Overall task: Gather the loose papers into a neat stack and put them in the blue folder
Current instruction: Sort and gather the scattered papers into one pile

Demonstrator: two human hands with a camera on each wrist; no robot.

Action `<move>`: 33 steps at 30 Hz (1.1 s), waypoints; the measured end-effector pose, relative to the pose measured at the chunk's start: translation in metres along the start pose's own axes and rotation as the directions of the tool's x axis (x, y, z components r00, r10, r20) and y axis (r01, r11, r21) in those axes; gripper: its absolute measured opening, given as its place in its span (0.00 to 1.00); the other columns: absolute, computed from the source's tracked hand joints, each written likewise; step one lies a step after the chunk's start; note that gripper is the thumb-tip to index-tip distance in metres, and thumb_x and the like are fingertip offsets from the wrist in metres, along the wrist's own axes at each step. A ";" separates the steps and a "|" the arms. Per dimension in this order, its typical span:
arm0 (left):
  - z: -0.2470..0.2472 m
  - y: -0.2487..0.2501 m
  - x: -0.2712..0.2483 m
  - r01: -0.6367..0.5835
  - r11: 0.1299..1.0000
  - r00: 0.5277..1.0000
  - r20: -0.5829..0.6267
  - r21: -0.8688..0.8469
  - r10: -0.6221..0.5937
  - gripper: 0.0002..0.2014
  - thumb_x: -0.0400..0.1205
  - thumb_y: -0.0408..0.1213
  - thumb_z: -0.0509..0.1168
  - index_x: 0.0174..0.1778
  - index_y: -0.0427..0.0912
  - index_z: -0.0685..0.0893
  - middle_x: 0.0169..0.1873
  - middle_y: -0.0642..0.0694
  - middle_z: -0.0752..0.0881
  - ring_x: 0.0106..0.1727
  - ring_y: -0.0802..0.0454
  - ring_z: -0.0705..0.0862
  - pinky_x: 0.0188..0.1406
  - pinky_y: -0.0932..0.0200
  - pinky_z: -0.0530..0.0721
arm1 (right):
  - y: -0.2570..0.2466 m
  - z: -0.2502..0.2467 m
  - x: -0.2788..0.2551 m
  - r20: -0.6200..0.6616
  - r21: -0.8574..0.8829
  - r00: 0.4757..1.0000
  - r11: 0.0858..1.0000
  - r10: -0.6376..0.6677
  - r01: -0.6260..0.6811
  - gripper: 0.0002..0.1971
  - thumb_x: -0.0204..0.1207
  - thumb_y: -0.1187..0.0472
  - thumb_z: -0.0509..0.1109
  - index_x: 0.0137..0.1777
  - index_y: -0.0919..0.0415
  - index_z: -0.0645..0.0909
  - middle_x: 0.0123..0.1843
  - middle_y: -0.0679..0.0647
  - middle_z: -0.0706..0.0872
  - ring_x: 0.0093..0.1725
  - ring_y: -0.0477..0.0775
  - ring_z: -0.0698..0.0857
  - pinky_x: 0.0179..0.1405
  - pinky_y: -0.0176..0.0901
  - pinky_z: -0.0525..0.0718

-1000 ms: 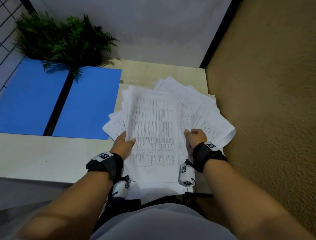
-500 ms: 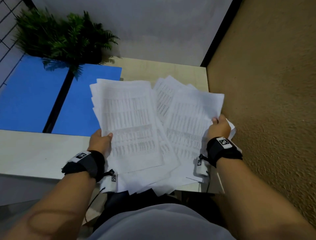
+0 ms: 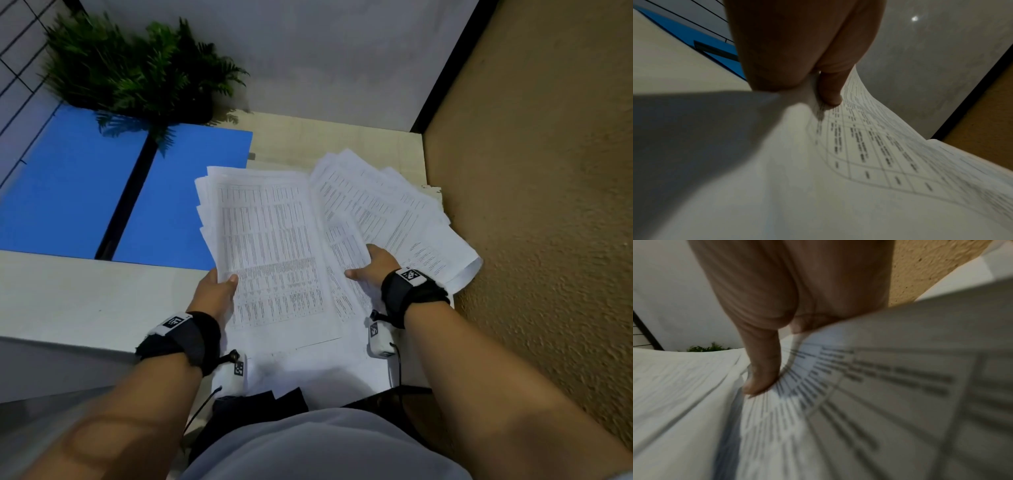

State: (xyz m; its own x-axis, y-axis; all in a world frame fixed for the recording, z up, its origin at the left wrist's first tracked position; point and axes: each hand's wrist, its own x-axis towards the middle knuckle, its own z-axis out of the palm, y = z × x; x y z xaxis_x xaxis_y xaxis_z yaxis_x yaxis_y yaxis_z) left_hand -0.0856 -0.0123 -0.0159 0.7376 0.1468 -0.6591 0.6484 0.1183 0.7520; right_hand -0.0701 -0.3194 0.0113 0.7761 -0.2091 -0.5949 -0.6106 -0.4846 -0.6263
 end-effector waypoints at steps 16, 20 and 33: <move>-0.013 -0.002 0.010 -0.020 0.999 0.999 -0.026 0.035 0.021 0.15 0.85 0.37 0.63 0.68 0.48 0.80 0.61 0.41 0.89 0.61 0.38 0.87 0.66 0.33 0.82 | 0.013 -0.017 0.007 -0.386 0.435 0.883 0.897 0.267 -0.081 0.22 0.80 0.60 0.69 0.71 0.69 0.74 0.67 0.63 0.82 0.65 0.62 0.82 0.61 0.44 0.77; -0.009 0.004 0.003 -0.032 0.994 0.999 0.001 0.102 0.032 0.08 0.85 0.34 0.63 0.60 0.44 0.81 0.59 0.37 0.88 0.59 0.36 0.88 0.65 0.35 0.83 | 0.006 -0.006 0.014 -0.287 0.515 0.926 0.855 0.245 -0.066 0.24 0.67 0.70 0.79 0.64 0.67 0.79 0.59 0.63 0.86 0.57 0.63 0.86 0.53 0.49 0.86; 0.007 0.013 0.007 -0.135 0.981 0.989 0.076 0.138 0.125 0.38 0.70 0.52 0.80 0.74 0.43 0.76 0.73 0.43 0.81 0.73 0.42 0.81 0.74 0.39 0.75 | -0.027 -0.103 -0.068 -0.679 0.234 0.732 0.929 -0.055 0.287 0.19 0.79 0.65 0.64 0.70 0.61 0.78 0.56 0.57 0.85 0.58 0.57 0.84 0.56 0.45 0.79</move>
State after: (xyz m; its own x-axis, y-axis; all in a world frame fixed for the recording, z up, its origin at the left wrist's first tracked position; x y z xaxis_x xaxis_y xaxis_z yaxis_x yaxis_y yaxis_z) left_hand -0.0707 -0.0162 -0.0114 0.8252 0.0859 -0.5583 0.5627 -0.0394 0.8257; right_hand -0.0905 -0.3794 0.1200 0.7081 -0.7037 -0.0588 -0.3816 -0.3112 -0.8704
